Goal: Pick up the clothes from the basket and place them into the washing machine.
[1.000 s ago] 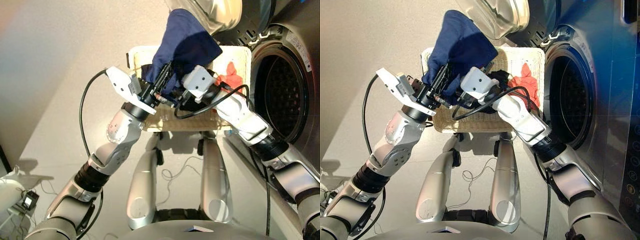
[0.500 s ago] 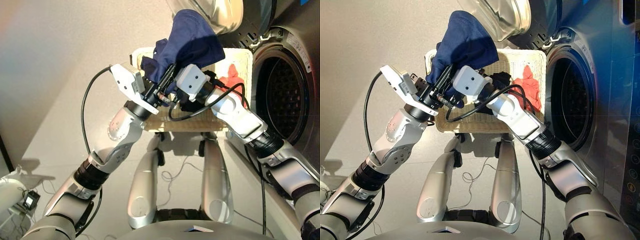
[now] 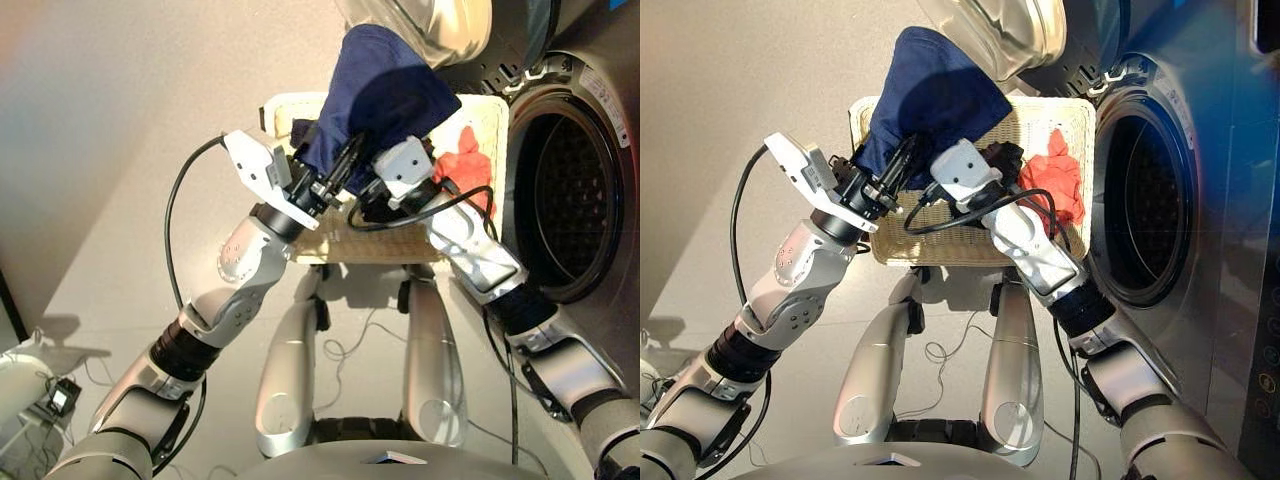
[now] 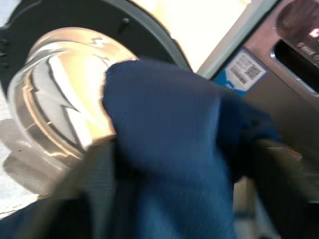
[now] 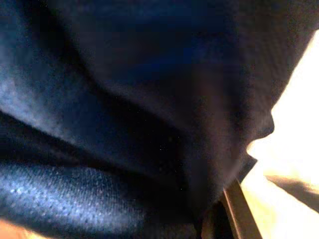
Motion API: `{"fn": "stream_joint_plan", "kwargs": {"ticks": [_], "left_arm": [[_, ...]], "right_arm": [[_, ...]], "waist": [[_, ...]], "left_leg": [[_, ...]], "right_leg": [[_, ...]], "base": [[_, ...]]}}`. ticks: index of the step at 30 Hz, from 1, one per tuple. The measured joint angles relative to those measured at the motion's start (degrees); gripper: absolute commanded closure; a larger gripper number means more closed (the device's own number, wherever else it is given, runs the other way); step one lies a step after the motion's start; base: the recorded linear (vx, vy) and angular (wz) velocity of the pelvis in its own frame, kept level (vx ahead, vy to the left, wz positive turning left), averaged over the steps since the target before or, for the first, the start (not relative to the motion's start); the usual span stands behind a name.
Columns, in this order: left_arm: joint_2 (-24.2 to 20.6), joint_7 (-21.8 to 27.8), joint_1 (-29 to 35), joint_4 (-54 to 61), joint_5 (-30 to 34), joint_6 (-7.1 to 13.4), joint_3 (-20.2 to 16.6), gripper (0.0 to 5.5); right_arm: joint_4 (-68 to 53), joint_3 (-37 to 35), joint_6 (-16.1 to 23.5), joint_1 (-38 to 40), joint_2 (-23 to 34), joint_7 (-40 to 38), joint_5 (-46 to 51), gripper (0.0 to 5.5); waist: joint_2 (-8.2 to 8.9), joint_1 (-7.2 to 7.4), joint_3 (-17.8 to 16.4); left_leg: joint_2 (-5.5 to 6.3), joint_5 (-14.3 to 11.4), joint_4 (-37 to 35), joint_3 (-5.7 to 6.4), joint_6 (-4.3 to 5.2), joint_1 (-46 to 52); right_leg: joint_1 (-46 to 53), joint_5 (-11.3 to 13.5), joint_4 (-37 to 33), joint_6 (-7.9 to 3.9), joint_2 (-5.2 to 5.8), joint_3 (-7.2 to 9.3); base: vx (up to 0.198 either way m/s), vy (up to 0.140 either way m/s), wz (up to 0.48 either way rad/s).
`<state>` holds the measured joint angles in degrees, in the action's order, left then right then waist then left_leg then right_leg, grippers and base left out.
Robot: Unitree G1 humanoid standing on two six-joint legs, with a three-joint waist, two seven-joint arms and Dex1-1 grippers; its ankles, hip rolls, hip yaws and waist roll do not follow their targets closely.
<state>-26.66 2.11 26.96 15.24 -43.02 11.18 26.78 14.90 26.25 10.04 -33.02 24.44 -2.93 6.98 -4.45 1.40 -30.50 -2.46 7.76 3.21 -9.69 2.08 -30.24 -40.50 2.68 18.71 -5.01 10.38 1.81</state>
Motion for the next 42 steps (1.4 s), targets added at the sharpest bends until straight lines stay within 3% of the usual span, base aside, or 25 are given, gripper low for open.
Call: {"fn": "stream_joint_plan", "kwargs": {"ticks": [17,25,29,37,39,42], "left_arm": [[1.83,-4.89,-1.17,-2.76,1.91,1.12,0.01,0.0],[1.83,-7.13,-2.83,-3.14,2.68,1.52,0.07,0.0],[2.13,-8.27,-2.78,-3.22,2.65,1.93,0.3,0.0],[3.06,-9.41,-0.96,-3.5,2.63,2.26,3.28,0.0],[3.09,-9.52,-0.45,-3.9,2.62,2.25,3.92,0.0],[3.1,-9.64,0.56,-3.93,2.61,2.25,4.63,0.0]], "right_arm": [[11.39,-4.82,2.82,5.61,-1.58,-9.49,-3.17,5.5],[19.6,-16.58,6.19,8.24,-8.8,-16.9,11.37,5.5],[24.31,-20.64,8.83,6.65,-9.55,-22.85,15.29,5.5],[36.02,-30.71,10.63,-3.9,-4.76,-34.9,18.5,5.5],[38.46,-31.44,10.72,-5.35,-2.3,-36.67,19.31,5.5],[41.57,-32.24,10.73,-6.59,1.99,-37.71,20.93,5.5]], "waist": [[-0.42,0.11,0.07],[-0.43,0.79,0.07],[-0.43,1.51,0.07],[-0.55,1.02,0.06],[-0.95,0.88,0.06],[-2.04,0.34,0.13]], "left_leg": [[0.12,-0.02,-0.19,0.06,-0.02,-0.04],[0.13,-0.04,-0.2,0.16,-0.03,-0.13],[0.18,-0.03,-0.19,0.31,-0.05,-0.48],[0.36,0.07,-0.03,0.5,-0.2,-1.94],[0.46,0.06,0.14,1.88,-0.18,-2.45],[0.77,0.05,1.11,2.56,-0.19,-4.42]], "right_leg": [[0.07,0.32,-0.74,-0.18,0.01,-0.09],[0.09,0.28,-0.84,-0.29,0.01,-0.08],[-0.09,0.36,-0.98,-0.28,0.07,-0.07],[-1.0,0.91,-1.72,-0.48,0.21,0.01],[-1.17,0.81,-1.67,-0.58,0.26,0.26],[-2.78,0.58,-0.62,-0.65,0.62,0.57]], "base": [[0.0,0.0,0.0],[0.0,0.0,0.0],[0.0,0.0,0.0],[0.0,0.0,0.0],[0.0,0.0,0.0],[0.0,0.0,0.0]]}}
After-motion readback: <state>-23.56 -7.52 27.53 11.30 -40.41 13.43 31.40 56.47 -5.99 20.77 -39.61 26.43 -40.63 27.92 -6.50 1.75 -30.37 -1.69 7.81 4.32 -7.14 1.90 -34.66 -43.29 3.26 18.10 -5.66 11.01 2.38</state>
